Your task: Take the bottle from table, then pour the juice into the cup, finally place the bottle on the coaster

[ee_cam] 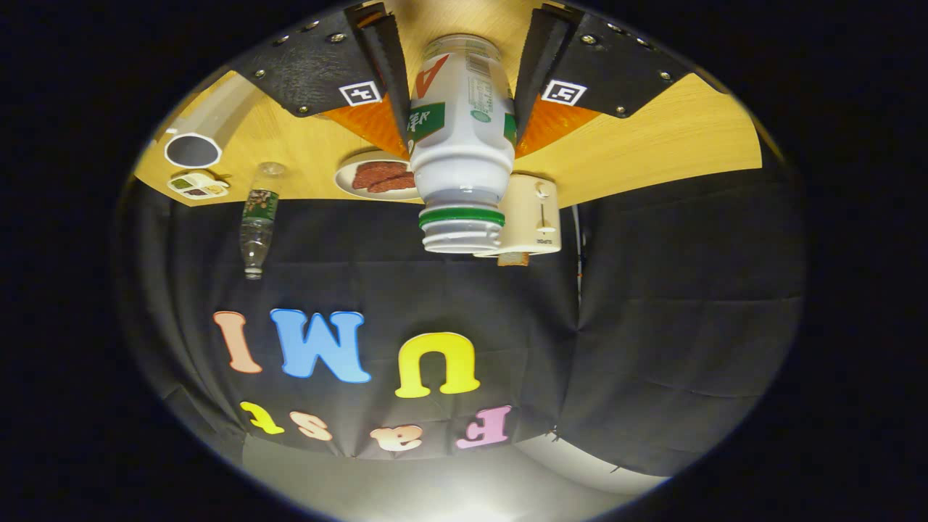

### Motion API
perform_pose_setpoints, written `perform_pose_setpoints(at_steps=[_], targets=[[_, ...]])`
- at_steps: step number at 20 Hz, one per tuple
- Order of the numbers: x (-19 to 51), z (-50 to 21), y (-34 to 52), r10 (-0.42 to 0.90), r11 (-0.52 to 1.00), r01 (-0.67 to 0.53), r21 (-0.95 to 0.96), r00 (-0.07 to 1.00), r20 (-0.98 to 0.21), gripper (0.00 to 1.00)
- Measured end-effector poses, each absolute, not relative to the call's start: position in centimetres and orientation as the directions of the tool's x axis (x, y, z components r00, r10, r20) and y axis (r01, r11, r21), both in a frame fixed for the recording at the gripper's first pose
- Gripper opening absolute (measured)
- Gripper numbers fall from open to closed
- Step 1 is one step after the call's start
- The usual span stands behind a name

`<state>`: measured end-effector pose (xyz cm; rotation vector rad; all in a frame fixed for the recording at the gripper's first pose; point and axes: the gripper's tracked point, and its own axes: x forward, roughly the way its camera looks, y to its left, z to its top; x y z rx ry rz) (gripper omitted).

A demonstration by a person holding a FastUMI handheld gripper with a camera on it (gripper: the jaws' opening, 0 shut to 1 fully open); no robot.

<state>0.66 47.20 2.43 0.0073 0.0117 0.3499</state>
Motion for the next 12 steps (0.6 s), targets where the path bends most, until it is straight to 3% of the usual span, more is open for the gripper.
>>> perform_pose_setpoints(at_steps=[12], targets=[[1.0,5.5,45.4,0.270,0.941,-0.274,0.196,0.962,0.047,0.65]])
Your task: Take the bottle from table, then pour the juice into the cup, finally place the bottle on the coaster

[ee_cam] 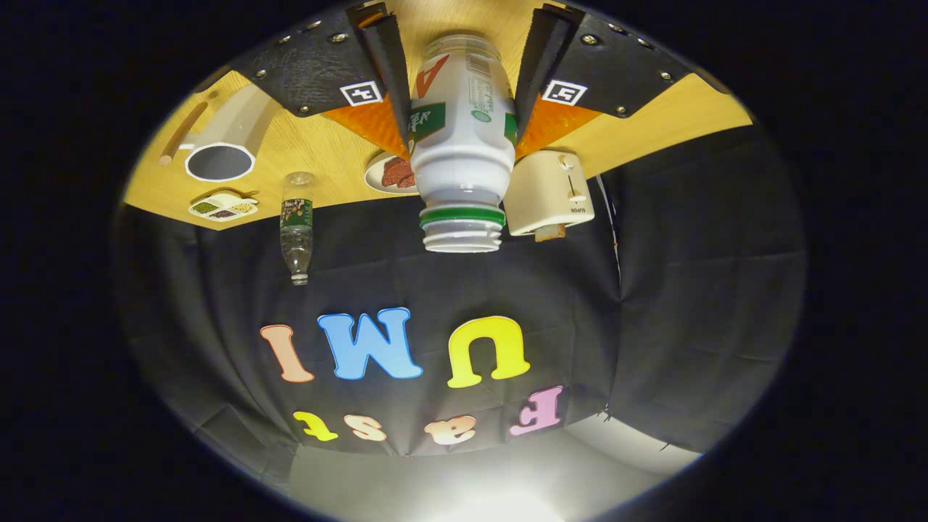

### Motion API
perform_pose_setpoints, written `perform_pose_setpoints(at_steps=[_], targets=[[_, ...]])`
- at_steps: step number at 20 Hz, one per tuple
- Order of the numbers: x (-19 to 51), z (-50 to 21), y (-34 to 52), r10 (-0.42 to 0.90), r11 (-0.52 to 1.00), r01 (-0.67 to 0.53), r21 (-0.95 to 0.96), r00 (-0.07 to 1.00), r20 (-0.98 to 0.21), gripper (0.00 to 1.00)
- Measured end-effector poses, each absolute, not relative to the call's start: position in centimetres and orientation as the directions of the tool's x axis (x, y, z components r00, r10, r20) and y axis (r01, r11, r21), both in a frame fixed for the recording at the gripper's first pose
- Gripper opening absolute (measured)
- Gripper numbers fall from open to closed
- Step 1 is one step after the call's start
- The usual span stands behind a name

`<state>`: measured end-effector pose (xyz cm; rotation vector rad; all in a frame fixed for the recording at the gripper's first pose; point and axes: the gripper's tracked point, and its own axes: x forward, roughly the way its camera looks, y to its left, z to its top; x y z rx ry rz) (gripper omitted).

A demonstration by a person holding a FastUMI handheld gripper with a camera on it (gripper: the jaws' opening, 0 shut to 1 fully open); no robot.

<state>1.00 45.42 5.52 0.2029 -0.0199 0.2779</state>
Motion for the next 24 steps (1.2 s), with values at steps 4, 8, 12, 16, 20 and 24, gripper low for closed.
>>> perform_pose_setpoints(at_steps=[4,8,12,16,20,24], targets=[[2.4,6.7,43.9,0.253,0.928,-0.257,0.270,0.966,0.052,0.65],[3.2,5.8,43.5,0.245,0.897,-0.229,0.378,0.969,0.007,0.65],[3.4,4.8,43.6,0.246,0.847,-0.204,0.491,0.969,-0.021,0.65],[3.6,4.5,43.0,0.238,0.823,-0.187,0.536,0.971,-0.027,0.65],[3.7,4.5,41.3,0.210,0.739,-0.160,0.655,0.978,0.003,0.64],[3.6,4.0,40.7,0.216,0.645,-0.153,0.749,0.976,0.014,0.65]])
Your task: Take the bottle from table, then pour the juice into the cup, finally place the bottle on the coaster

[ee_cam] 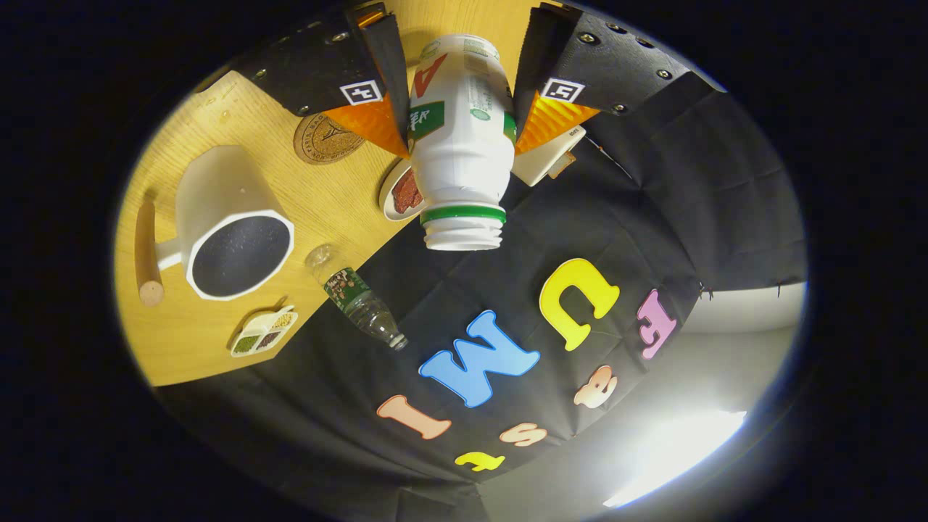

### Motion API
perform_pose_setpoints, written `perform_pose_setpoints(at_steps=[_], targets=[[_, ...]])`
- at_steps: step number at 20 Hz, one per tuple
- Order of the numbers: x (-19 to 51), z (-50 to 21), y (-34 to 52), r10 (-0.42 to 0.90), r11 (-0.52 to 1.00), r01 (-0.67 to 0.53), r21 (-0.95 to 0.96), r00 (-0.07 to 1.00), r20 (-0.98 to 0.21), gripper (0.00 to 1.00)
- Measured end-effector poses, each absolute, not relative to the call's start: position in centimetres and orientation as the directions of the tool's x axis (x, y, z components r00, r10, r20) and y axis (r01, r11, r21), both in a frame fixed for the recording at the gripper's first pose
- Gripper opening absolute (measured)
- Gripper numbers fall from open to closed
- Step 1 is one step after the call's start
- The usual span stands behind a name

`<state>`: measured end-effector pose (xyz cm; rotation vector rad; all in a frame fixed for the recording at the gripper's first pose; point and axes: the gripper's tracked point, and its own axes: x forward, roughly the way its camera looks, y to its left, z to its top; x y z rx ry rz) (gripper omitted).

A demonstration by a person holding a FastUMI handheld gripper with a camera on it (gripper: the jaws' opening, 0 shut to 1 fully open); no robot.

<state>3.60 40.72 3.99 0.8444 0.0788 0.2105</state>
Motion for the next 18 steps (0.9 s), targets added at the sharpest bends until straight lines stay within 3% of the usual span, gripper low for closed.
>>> perform_pose_setpoints(at_steps=[11,18], targets=[[3.8,4.5,37.7,0.174,0.294,-0.165,0.942,0.978,0.117,0.64],[3.7,4.3,37.3,0.158,0.207,-0.163,0.965,0.979,0.132,0.64]])
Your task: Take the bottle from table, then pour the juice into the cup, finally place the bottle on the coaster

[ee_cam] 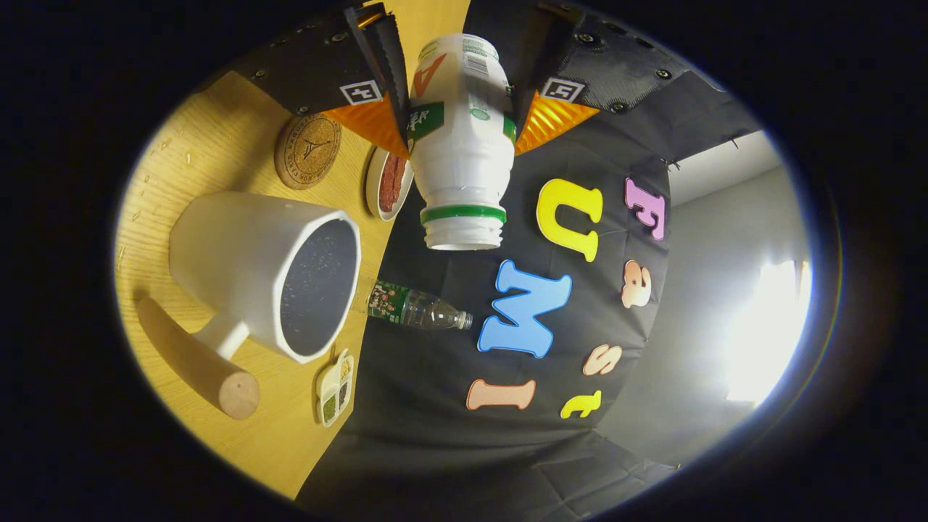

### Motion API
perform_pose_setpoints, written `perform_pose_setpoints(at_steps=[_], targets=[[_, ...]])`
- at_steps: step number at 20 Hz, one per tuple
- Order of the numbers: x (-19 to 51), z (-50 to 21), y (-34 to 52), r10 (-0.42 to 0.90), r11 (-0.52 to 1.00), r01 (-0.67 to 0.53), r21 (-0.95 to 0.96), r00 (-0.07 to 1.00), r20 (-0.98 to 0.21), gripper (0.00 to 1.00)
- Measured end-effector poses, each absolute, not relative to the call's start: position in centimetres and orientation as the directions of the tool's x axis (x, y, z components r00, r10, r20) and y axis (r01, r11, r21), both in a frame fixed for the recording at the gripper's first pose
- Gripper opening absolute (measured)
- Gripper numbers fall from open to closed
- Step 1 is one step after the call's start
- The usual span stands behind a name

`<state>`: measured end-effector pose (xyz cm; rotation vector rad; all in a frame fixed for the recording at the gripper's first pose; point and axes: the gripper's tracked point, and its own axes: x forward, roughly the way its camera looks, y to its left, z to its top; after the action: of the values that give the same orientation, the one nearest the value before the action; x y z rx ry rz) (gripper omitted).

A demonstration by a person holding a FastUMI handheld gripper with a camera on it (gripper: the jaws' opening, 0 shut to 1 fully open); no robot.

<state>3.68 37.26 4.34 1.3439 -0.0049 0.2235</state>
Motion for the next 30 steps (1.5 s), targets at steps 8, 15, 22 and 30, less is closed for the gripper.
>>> perform_pose_setpoints(at_steps=[8,15,22,30], targets=[[3.44,4.51,36.94,0.126,0.099,-0.156,0.983,0.982,0.143,0.64],[3.45,4.83,36.66,0.110,0.019,-0.171,0.985,0.980,0.168,0.64],[3.72,4.81,36.55,0.090,-0.057,-0.171,0.984,0.980,0.175,0.64],[3.97,4.48,36.37,0.079,-0.100,-0.169,0.981,0.981,0.177,0.64]])
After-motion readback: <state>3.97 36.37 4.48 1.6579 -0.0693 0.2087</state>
